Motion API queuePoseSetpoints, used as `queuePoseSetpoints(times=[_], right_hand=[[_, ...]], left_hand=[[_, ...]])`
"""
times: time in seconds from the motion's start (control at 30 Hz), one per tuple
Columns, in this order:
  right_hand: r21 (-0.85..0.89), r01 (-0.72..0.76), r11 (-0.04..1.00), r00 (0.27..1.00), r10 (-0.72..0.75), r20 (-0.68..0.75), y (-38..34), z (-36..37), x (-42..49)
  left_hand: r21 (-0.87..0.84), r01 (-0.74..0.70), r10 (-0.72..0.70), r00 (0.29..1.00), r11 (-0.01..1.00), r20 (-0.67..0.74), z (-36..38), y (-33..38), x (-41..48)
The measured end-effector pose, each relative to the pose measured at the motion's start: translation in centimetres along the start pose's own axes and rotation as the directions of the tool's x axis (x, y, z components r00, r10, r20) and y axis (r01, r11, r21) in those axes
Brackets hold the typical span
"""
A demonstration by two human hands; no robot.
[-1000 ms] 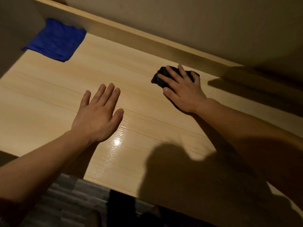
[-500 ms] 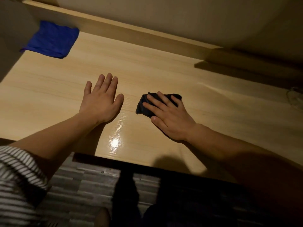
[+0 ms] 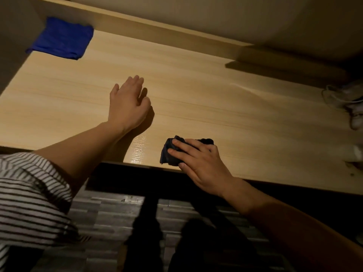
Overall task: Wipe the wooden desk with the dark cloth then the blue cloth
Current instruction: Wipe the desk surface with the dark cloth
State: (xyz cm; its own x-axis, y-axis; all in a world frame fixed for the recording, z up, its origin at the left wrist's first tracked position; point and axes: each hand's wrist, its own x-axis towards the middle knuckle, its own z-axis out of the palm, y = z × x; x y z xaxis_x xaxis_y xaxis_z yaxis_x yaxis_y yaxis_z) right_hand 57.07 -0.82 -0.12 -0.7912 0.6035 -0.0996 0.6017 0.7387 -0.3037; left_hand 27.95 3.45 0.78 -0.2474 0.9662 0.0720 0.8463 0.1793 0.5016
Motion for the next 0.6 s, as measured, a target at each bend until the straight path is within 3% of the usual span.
queuePoseSetpoints(times=[0.17, 0.33, 0.43, 0.6], right_hand=[[0.183, -0.001, 0.983, 1.0, -0.001, 0.008, -1.0, 0.1, -1.1], [0.511, -0.069, 0.857, 0.996, 0.085, -0.008, 0.3, -4.0, -1.0], [0.495, -0.079, 0.865, 0.978, 0.164, -0.13, 4.0, -6.8, 1.5], [0.274, -0.189, 0.943, 0.943, 0.252, -0.218, 12.8, -10.1, 8.8]], left_hand=[[-0.053, -0.085, 0.089, 0.993, 0.995, 0.072, 1.9, 5.3, 1.1], [0.038, -0.063, 0.056, 0.986, 0.997, 0.156, 5.4, 7.0, 2.2], [0.156, -0.088, 0.056, 0.978, 0.984, 0.2, 6.6, 6.8, 2.1], [0.242, -0.084, 0.029, 0.975, 0.966, 0.222, 7.1, 7.0, 2.1]])
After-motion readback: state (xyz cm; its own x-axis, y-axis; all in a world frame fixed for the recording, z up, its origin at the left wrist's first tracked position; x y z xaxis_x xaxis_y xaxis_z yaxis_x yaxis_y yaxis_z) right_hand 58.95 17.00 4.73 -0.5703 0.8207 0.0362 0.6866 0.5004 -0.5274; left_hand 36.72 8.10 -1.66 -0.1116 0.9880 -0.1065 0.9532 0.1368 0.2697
